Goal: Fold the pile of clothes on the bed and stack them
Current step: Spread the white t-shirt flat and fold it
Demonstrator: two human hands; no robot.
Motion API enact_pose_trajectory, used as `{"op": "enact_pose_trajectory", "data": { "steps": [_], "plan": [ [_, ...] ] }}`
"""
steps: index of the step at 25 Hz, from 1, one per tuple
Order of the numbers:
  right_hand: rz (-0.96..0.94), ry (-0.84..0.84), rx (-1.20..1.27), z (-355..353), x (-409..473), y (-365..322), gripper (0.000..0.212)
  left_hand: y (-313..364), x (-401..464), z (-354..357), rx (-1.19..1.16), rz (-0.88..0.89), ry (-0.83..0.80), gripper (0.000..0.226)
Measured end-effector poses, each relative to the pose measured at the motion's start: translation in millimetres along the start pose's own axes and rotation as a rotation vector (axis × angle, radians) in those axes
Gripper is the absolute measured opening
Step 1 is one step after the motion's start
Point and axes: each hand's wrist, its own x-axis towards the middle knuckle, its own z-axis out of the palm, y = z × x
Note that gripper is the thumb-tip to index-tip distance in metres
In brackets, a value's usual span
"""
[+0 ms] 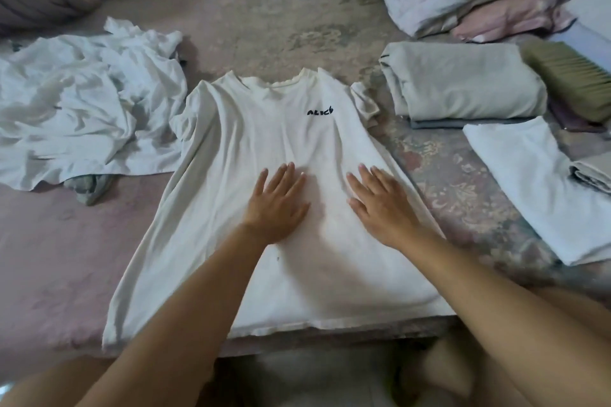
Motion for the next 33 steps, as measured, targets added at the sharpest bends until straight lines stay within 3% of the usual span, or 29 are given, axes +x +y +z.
{"op": "enact_pose_trajectory", "data": {
  "steps": [4, 8, 15, 19, 21, 25, 28, 30, 33],
  "plan": [
    [0.153, 0.121, 0.092, -19.8, 66.8, 62.6, 0.043, 24.8, 92.1, 13.6, -0.147, -0.159, -0.141, 0.064],
    [0.201, 0.163, 0.223, -33.1, 151.0, 84.1, 0.033, 37.8, 101.2, 40.0, -0.140, -0.206, 0.029, 0.071],
    [0.699, -0.039, 0.500, -36.0, 237.2, 77.0, 0.069, 35.7, 103.4, 47.8, -0.117, -0.186, 0.143, 0.061],
    [0.838, -0.016, 0.981, -42.9, 251.8, 79.4, 0.026, 34.7, 105.7, 47.6, -0.122, -0.200, 0.134, 0.062],
    [0.829, 0.011, 1.059, -53.8, 255.6, 79.5, 0.016, 34.9, 105.8, 47.1, -0.109, -0.197, 0.139, 0.061],
    [0.825, 0.305, 0.741, -89.3, 263.1, 85.5, 0.034, 36.3, 105.4, 45.7, -0.105, -0.199, 0.149, 0.060],
    [0.623, 0.452, 0.199, -121.5, 261.6, 88.1, 0.036, 36.2, 105.4, 45.8, -0.113, -0.204, 0.140, 0.060],
    [0.491, 0.421, -0.098, -127.4, 264.9, 90.3, 0.039, 36.7, 105.8, 45.7, -0.122, -0.206, 0.135, 0.060],
    [0.406, 0.199, -0.263, -117.4, 265.4, 93.3, 0.049, 36.9, 105.4, 46.2, -0.133, -0.207, 0.131, 0.060]
  ]
}}
